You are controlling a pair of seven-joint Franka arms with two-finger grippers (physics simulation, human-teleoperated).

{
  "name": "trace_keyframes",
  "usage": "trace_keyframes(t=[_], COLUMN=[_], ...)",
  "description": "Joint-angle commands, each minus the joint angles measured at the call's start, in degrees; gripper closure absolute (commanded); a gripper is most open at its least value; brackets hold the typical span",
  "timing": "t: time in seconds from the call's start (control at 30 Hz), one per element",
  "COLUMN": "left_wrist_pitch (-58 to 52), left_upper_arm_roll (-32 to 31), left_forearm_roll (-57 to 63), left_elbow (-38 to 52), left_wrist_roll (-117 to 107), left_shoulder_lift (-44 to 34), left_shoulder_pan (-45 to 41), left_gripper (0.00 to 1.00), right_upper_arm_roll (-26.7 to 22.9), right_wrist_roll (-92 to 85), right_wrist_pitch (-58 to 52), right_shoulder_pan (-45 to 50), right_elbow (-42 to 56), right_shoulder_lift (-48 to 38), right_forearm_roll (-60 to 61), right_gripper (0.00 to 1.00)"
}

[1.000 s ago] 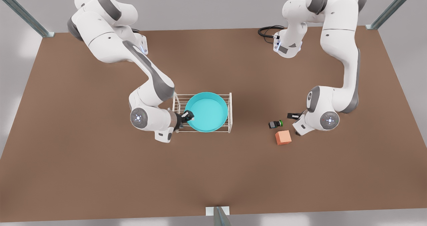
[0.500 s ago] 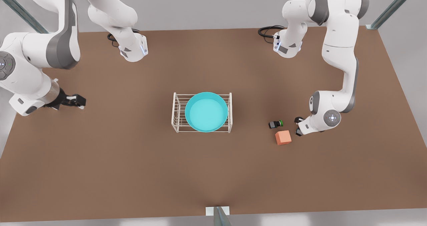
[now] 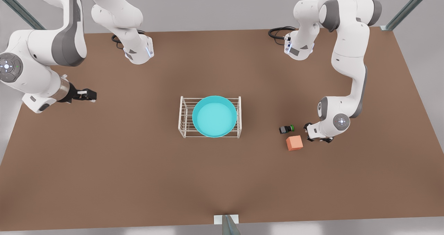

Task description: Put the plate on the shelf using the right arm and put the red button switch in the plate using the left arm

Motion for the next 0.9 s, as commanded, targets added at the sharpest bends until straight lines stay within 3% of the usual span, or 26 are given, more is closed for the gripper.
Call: trace_keyframes(t=[0.0,0.03,0.07,0.17,0.27,0.6,0.7,0.87], left_wrist_pitch=[-0.38,-0.29,-0.29,-0.20,-0.29,0.15,0.15,-8.90], left_upper_arm_roll=[-0.05,-0.05,-0.05,-0.14,-0.14,-2.16,-2.16,-0.76], left_forearm_roll=[-0.02,-0.02,-0.02,-0.02,-0.02,0.07,-0.02,0.86], left_elbow=[0.00,0.08,0.08,0.08,0.08,0.70,0.79,0.79], left_wrist_roll=[3.17,3.08,3.08,3.08,2.55,-2.02,-2.02,-2.02], left_shoulder_lift=[-0.08,0.00,0.00,0.00,-0.08,-0.26,-0.35,-6.67], left_shoulder_pan=[-0.11,-0.11,-0.11,-0.20,-0.28,-0.20,-0.20,2.18], left_gripper=[0.05,0.21,0.27,0.29,0.41,0.44,0.63,0.65], right_upper_arm_roll=[0.14,0.05,0.05,0.05,-0.12,-0.83,-0.83,-1.00], right_wrist_roll=[-0.50,-0.50,-0.50,-0.50,-0.50,-0.50,-0.50,-0.50], right_wrist_pitch=[-0.36,-0.36,-0.36,-0.36,-0.36,-0.36,-0.45,-0.45], right_shoulder_pan=[0.13,0.22,0.22,0.57,0.66,1.45,1.54,1.80], right_elbow=[-0.31,-0.66,-0.66,-0.66,-0.75,-0.75,-0.75,-0.75], right_shoulder_lift=[-0.23,-0.58,-0.59,-0.59,-0.59,-0.50,-0.50,-0.50], right_forearm_roll=[0.26,0.18,0.26,0.18,0.26,0.18,0.26,0.26], right_gripper=[0.00,0.00,0.00,0.00,0.00,0.00,0.00,0.00])
